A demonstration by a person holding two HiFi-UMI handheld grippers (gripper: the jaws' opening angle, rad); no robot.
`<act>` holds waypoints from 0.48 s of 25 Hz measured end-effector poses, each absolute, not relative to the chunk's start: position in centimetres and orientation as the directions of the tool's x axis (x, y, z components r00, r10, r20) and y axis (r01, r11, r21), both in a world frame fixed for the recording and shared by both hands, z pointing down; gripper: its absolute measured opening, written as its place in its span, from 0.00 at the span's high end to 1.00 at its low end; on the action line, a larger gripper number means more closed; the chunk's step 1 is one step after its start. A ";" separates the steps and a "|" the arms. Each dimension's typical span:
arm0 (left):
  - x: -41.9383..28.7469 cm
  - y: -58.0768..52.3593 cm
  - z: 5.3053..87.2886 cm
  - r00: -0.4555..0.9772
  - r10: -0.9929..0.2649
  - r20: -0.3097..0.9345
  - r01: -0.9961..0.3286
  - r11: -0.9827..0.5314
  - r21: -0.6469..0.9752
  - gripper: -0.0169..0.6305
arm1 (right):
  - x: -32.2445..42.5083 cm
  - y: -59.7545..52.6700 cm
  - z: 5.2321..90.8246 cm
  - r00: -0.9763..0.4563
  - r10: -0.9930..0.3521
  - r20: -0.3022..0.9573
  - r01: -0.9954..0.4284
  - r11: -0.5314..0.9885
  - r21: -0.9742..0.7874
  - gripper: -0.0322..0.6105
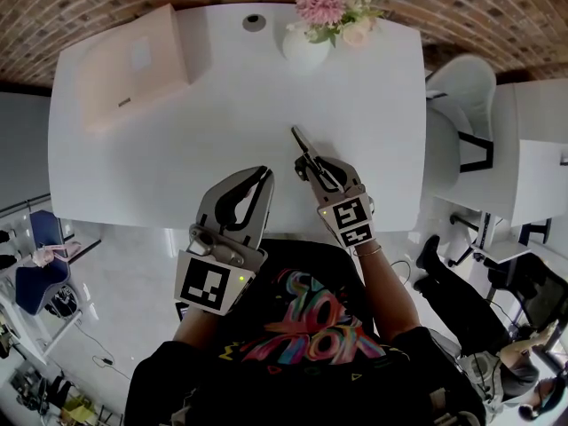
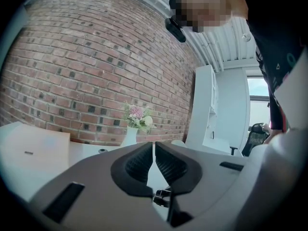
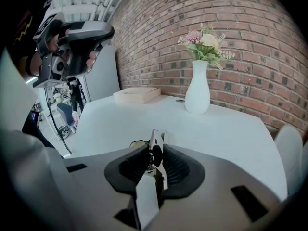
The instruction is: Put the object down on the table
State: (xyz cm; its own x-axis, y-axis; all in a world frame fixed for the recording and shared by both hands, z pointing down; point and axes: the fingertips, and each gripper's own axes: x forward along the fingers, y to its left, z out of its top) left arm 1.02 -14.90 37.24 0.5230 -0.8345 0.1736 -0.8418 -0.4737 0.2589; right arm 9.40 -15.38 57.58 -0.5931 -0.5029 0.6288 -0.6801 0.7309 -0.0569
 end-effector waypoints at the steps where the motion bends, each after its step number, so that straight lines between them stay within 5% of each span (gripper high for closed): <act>1: 1.1 -14.9 37.3 0.525 -0.833 0.174 -0.841 -0.475 0.260 0.92 | 9.4 -15.4 57.6 -0.593 -0.502 0.629 -0.679 0.732 -0.056 0.79; 12: 1.2 -14.8 37.4 0.531 -0.829 0.175 -0.837 -0.481 0.259 0.92 | 9.0 -14.9 58.3 -0.586 -0.492 0.644 -0.646 0.763 -0.005 0.78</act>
